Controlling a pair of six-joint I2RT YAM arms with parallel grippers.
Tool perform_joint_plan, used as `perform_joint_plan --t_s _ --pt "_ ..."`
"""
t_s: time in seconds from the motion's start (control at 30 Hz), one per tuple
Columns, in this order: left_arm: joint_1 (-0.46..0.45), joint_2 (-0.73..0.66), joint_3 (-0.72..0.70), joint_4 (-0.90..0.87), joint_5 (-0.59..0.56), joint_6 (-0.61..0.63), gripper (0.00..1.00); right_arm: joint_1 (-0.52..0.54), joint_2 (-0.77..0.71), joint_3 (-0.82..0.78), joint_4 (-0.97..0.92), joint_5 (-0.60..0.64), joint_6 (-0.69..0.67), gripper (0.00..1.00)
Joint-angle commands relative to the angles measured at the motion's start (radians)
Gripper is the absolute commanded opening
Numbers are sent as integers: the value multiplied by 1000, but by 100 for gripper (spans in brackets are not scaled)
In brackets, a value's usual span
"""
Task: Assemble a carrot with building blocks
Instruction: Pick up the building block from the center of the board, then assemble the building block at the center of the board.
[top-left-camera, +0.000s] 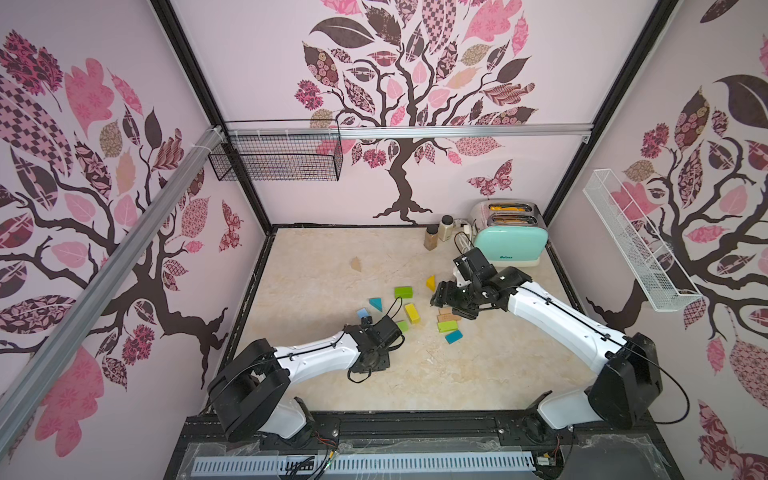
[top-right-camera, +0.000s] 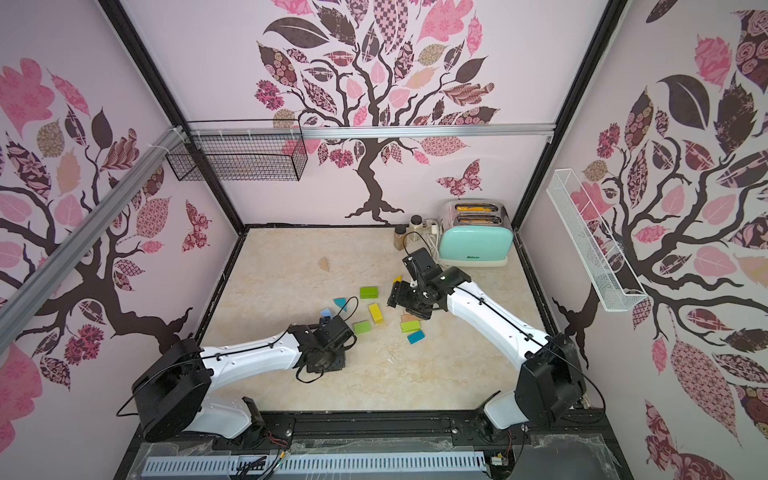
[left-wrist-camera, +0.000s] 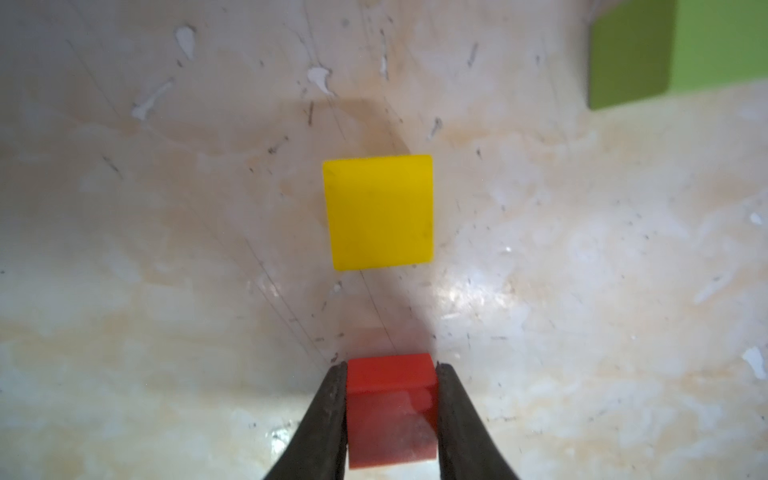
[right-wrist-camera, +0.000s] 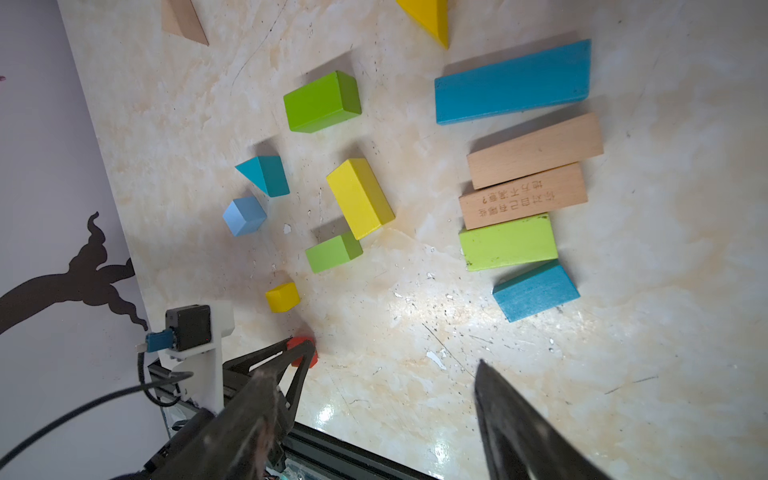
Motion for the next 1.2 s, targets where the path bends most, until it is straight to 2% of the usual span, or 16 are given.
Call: perform_joint_plan --t_s 0.0,0.13,0.37,0.5,0.7,0.97,1.03,1.17 --pt "-15 -6 112 -40 42 24 24 -15 -38 45 -42 31 -36 78" --pt "-51 90 250 -23 74 39 24 -50 -80 42 -62 45 -48 78" --pt "-150 383 494 63 150 34 25 -119 -184 14 -74 62 -29 78" --pt "-168 520 590 99 195 15 25 -132 -233 -6 -75 70 -27 78" --pt "-171 645 712 89 203 11 25 -135 -283 -47 -71 65 -23 78" --pt "-170 734 819 39 195 28 26 -141 -300 -65 -73 65 -35 78" --pt "-169 738 816 36 191 22 30 -141 -301 -67 -74 64 -43 78" --pt "-168 736 810 25 170 12 52 -146 -302 -78 -74 61 -44 79"
